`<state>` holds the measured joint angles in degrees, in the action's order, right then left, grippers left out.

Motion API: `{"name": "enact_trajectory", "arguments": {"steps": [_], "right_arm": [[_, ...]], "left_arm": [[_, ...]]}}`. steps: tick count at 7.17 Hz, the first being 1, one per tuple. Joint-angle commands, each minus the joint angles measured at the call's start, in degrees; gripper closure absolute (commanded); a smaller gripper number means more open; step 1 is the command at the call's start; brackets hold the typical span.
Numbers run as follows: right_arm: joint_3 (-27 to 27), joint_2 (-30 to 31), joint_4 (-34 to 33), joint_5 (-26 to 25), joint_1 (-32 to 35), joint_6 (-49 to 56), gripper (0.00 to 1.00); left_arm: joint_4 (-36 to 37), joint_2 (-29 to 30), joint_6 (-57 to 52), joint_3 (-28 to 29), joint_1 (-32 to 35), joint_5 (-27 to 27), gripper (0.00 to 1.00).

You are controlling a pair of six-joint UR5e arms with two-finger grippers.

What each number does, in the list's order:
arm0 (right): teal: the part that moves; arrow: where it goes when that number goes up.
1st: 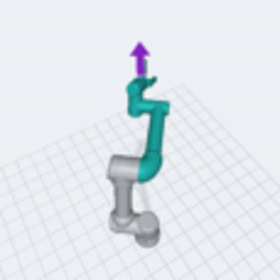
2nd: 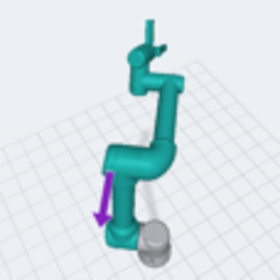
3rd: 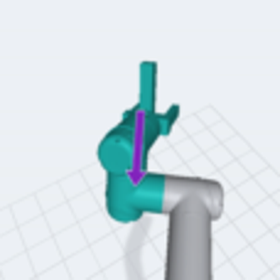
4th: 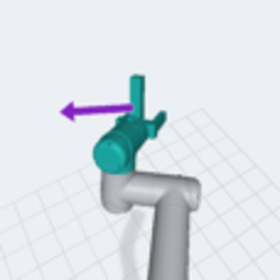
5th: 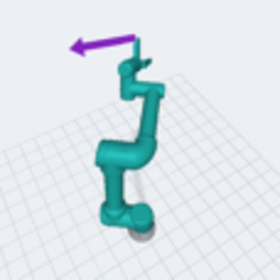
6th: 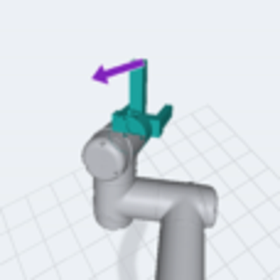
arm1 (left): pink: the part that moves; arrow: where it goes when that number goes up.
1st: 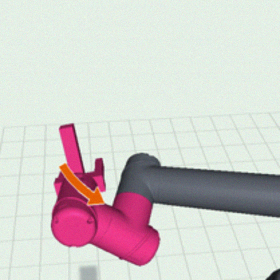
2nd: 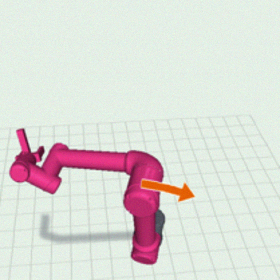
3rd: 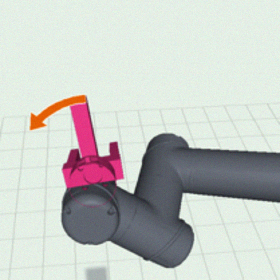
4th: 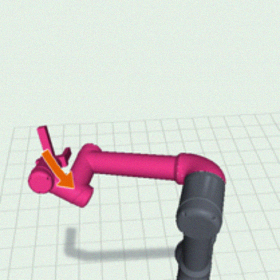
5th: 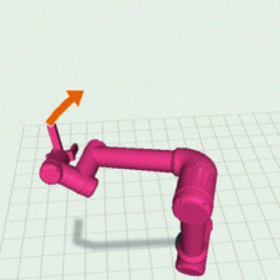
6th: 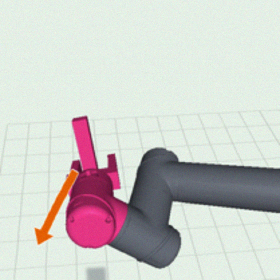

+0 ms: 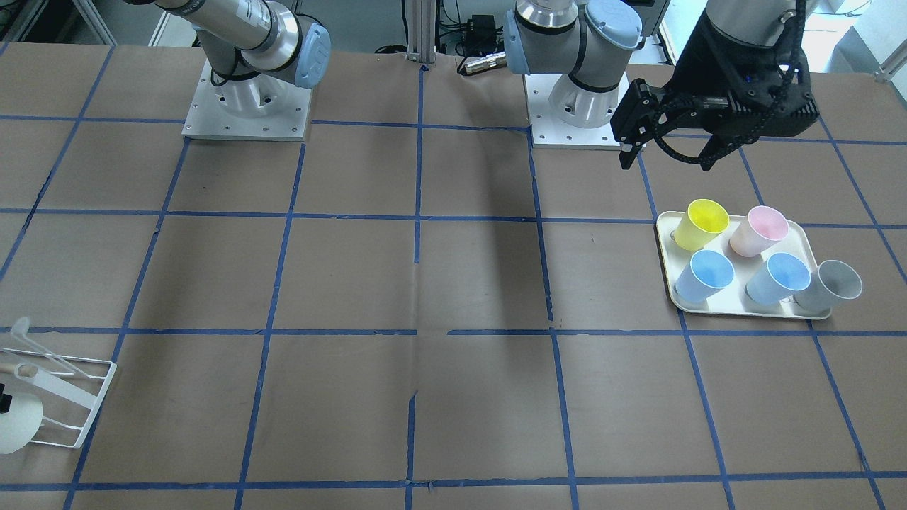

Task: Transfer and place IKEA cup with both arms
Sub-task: 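Lift the white cup off the rack with the right gripper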

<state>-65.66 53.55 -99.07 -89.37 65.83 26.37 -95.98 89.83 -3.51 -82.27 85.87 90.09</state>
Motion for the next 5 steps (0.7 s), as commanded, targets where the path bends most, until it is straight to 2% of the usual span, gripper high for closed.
{"name": "enact_trajectory", "arguments": {"steps": [1,2,5], "right_arm": [[0.1,0.3,0.2,-0.1,0.0,-0.1,0.48],[0.8,0.6,0.7,-0.2,0.0,-0.1,0.48],[7.6,0.4,10.0,-1.1,0.0,-0.1,0.48]], "left_arm": [[0.0,-0.1,0.1,0.1,-0.1,-0.1,0.00],[0.0,-0.1,0.1,0.1,-0.1,-0.1,0.00],[0.0,-0.1,0.0,0.1,-0.2,-0.1,0.00]]}}
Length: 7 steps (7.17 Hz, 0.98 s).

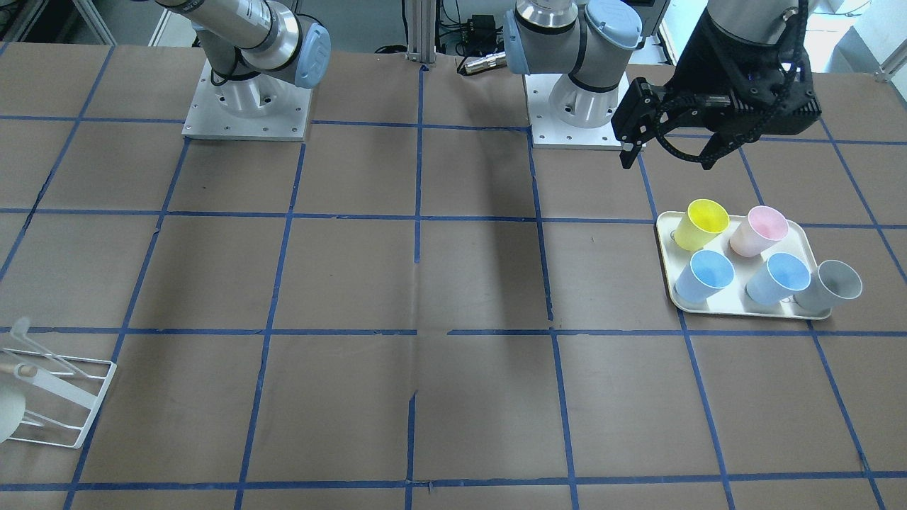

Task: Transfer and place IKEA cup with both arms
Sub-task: 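Lift the white cup off the rack with the right gripper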

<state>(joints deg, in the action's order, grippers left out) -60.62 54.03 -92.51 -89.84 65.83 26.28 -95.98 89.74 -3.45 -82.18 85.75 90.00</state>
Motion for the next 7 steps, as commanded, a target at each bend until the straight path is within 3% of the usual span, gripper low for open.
{"name": "enact_trajectory", "arguments": {"steps": [1,7], "right_arm": [[3.0,0.1,3.7,-1.8,0.0,0.0,0.48],[3.1,4.3,7.0,-1.8,0.1,0.0,0.48]], "left_arm": [[0.0,0.0,-0.1,0.0,0.0,0.0,0.00],[0.1,0.1,-0.1,0.6,-0.1,-0.2,0.00]]}}
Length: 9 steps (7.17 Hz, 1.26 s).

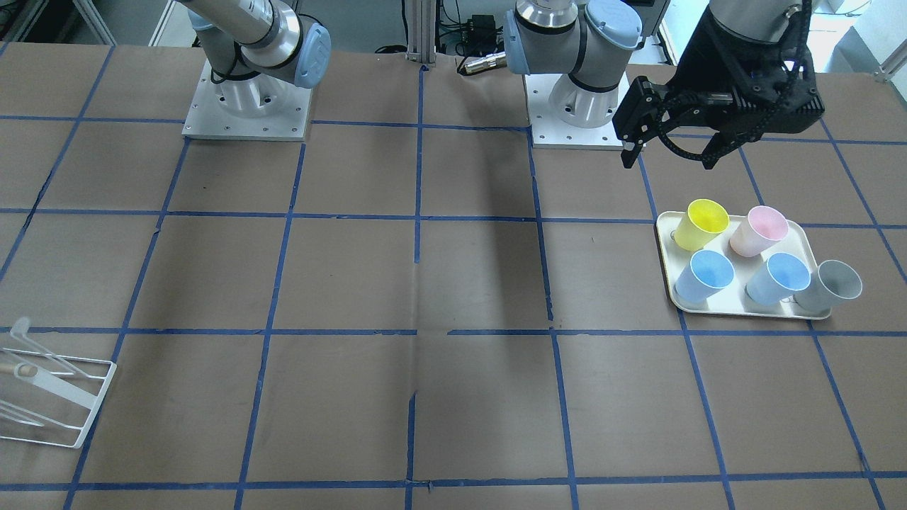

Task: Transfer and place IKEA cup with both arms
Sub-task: 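Lift the white cup off the rack with the right gripper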

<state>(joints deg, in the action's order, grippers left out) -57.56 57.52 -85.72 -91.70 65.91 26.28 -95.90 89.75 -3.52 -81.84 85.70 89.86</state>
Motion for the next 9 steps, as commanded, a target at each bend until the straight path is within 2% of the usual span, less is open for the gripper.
{"name": "enact_trajectory", "arguments": {"steps": [1,3,5,6,7,8,9], "right_arm": [[0.0,1.6,0.3,0.2,0.3,0.1,0.48],[0.0,4.0,2.2,3.5,3.3,-0.1,0.48],[-0.1,5.2,8.2,14.4,7.3,-1.4,0.48],[-0.1,5.4,12.0,21.8,8.4,-4.7,0.48],[-0.2,5.6,14.8,31.6,9.0,-10.4,0.48],[-0.4,6.2,17.8,37.4,10.4,-13.0,0.48],[-0.9,7.2,20.3,38.5,13.4,-15.4,0.49]], "left_arm": [[0.0,0.1,0.0,0.4,-0.1,0.0,0.00],[0.0,0.0,0.0,0.7,-1.5,-2.3,0.00],[0.0,-0.2,-0.1,0.7,-2.4,-2.9,0.00],[-0.1,-0.2,-0.8,0.7,-4.0,-9.1,0.00],[-0.2,-0.4,-4.2,0.5,-7.3,-14.4,0.00],[-0.3,-0.8,-6.9,0.1,-11.2,-19.9,0.00],[-1.5,-1.2,-7.4,-0.9,-15.3,-29.2,0.00]]}}
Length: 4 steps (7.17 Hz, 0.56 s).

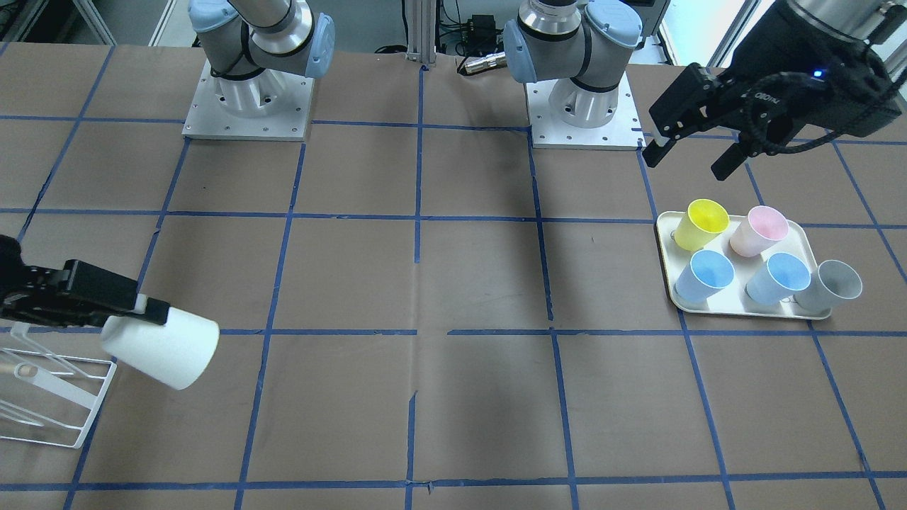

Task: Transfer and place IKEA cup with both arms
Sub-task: 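Carry the white cup toward the left gripper while the left arm rises to meet it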

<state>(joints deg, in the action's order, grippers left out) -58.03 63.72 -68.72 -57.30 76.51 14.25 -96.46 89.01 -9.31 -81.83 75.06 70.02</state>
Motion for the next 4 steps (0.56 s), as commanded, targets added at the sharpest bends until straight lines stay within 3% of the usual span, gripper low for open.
{"name": "enact_trajectory", "arguments": {"steps": [1,3,4], "right_arm": [[-0.5,1.7,8.2,8.0,5.8,-7.3,0.54],[-0.8,4.1,14.6,17.5,9.4,-15.1,0.54],[-0.8,4.9,18.3,21.4,10.9,-16.3,0.54]], "left_arm": [[-1.4,-0.4,-1.9,-2.3,-6.3,-13.6,0.00],[0.1,-1.6,-8.1,-6.7,-6.2,-25.1,0.00],[1.7,-2.4,-11.7,-7.2,-5.9,-26.2,0.00]]}}
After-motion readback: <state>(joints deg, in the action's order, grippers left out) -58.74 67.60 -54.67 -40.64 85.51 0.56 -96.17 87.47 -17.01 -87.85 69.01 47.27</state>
